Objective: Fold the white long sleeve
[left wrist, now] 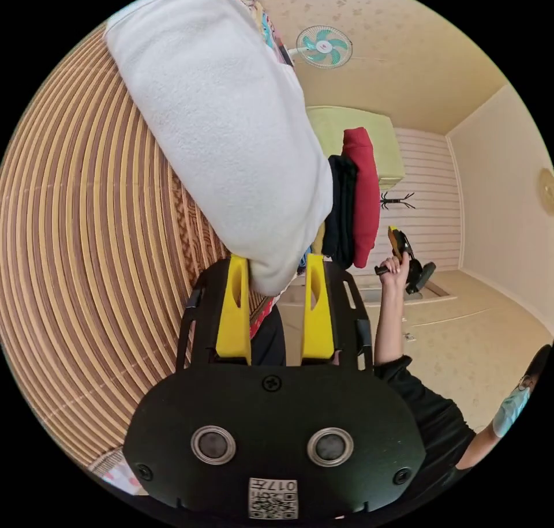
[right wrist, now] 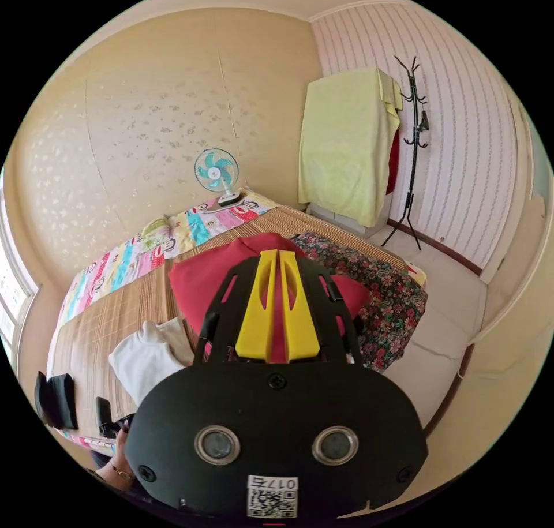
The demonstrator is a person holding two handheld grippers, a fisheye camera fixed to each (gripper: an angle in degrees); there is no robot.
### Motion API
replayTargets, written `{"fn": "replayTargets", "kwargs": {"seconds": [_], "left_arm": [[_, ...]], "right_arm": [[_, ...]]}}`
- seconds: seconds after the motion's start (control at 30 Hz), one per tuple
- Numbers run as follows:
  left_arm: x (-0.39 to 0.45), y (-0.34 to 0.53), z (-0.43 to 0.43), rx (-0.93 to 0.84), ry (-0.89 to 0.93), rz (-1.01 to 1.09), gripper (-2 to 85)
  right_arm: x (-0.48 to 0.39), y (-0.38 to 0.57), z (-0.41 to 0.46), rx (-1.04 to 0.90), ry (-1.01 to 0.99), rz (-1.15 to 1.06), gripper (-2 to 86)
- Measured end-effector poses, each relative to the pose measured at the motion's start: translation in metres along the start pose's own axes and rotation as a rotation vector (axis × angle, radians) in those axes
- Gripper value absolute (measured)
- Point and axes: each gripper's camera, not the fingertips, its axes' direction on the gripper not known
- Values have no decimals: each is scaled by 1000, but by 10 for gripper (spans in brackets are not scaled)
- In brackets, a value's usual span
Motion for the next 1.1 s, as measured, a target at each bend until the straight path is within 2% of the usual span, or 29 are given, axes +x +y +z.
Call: {"fn": "replayTargets", "kwargs": {"seconds": [0.1, 0.2, 0.27, 0.3, 0.33, 0.37, 0.47, 0.53, 0.6, 0.67, 0.7, 0.77, 0.87, 0.9, 1.0, 1.1], "left_arm": [[1, -4, 1, -7, 119, -48, 87], [31, 5, -26, 44, 219, 34, 71], [68, 16, -55, 67, 199, 111, 67], [77, 20, -61, 69, 197, 129, 67], [93, 29, -71, 66, 196, 157, 66], [106, 40, -77, 49, 192, 182, 66], [134, 73, -85, -8, 155, 250, 65], [146, 92, -87, -32, 125, 283, 65], [161, 108, -94, -3, 60, 332, 65], [185, 117, -109, 89, -52, 423, 66], [191, 117, -112, 105, -56, 442, 66], [216, 121, -128, 165, 12, 539, 64], [241, 127, -138, 184, 0, 630, 46], [242, 129, -138, 186, -13, 635, 46], [234, 136, -136, 181, -88, 600, 87], [205, 143, -131, 150, -103, 509, 101]], "right_arm": [[22, 41, -35, -100, -259, 7, 50], [50, 94, -33, -293, -542, 118, 102], [74, 151, 3, -530, -817, 406, 135], [78, 168, 14, -578, -911, 497, 144], [82, 203, 38, -667, -1100, 678, 161], [81, 233, 59, -711, -1264, 835, 182], [73, 259, 87, -666, -1466, 983, 211], [69, 238, 91, -626, -1497, 926, 205], [60, 204, 97, -705, -1422, 746, 183], [38, 153, 99, -693, -1422, 493, 139], [32, 138, 97, -670, -1432, 439, 128], [13, 79, 75, -524, -1478, 195, 114], [14, 28, 41, -306, -1530, -40, 106], [17, 23, 41, -293, -1531, -34, 106], [50, 21, 82, -385, -1493, 199, 104], [98, 62, 141, -464, -1326, 405, 91]]}}
